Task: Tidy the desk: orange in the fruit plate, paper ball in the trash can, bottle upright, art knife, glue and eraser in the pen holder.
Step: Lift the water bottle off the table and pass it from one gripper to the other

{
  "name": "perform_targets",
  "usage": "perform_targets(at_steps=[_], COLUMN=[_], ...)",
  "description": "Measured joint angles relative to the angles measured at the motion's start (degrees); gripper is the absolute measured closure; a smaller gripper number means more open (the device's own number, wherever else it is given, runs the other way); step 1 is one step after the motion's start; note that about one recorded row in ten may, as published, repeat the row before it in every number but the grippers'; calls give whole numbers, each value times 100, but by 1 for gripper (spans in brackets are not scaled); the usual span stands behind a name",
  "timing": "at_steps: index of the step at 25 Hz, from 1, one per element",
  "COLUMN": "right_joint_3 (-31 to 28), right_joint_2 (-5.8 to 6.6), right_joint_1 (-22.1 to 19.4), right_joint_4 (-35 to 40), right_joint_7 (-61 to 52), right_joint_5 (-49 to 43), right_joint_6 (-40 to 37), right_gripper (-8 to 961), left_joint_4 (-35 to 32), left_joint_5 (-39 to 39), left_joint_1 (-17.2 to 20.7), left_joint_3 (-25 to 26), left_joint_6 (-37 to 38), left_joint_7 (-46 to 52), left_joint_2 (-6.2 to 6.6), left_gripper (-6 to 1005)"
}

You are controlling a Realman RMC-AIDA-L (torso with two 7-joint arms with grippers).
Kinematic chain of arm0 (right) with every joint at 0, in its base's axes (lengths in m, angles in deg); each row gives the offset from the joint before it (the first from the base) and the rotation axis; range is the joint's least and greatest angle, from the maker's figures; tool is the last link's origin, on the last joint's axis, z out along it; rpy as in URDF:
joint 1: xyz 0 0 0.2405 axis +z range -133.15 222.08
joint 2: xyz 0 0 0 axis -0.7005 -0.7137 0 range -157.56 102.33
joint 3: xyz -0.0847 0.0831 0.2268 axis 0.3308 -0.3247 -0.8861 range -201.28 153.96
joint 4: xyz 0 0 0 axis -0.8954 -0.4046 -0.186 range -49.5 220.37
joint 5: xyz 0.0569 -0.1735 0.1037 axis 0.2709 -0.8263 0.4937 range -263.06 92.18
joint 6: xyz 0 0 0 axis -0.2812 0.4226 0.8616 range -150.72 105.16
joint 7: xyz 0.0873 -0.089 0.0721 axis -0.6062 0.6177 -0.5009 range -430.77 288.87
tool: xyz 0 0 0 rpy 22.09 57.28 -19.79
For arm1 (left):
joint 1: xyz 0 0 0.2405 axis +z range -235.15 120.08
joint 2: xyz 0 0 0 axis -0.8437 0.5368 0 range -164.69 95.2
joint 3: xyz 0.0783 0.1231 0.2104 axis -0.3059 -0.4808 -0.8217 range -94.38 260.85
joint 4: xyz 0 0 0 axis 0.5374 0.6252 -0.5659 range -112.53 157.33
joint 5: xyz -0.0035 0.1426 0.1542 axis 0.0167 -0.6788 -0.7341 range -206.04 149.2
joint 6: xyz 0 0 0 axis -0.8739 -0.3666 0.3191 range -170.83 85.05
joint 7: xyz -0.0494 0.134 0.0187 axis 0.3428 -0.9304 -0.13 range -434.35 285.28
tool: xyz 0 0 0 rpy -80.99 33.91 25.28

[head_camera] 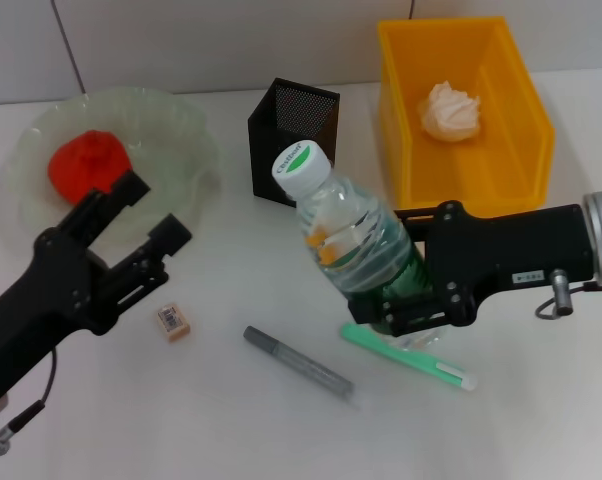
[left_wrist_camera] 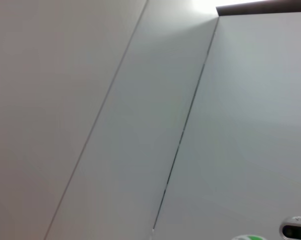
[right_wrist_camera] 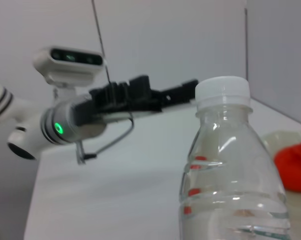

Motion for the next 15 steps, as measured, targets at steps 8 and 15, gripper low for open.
perform_targets(at_steps=[8,15], right_joint_3=[248,282], right_joint_2=[-16,-29], right_joint_1=[371,697], right_joint_4=[-1075,-1691], right_joint_7=[786,1091], right_joint_5=[327,416], right_joint_6=[45,100], right_gripper=[193,193], left_joint_4=[8,10], left_joint_5=[-2,0], left_joint_1=[-213,-298], left_joint_3=[-368,-462], left_joint_6=[-170,-257], left_joint_7=[51,59], left_joint_2=[1,-12], left_gripper=[153,153])
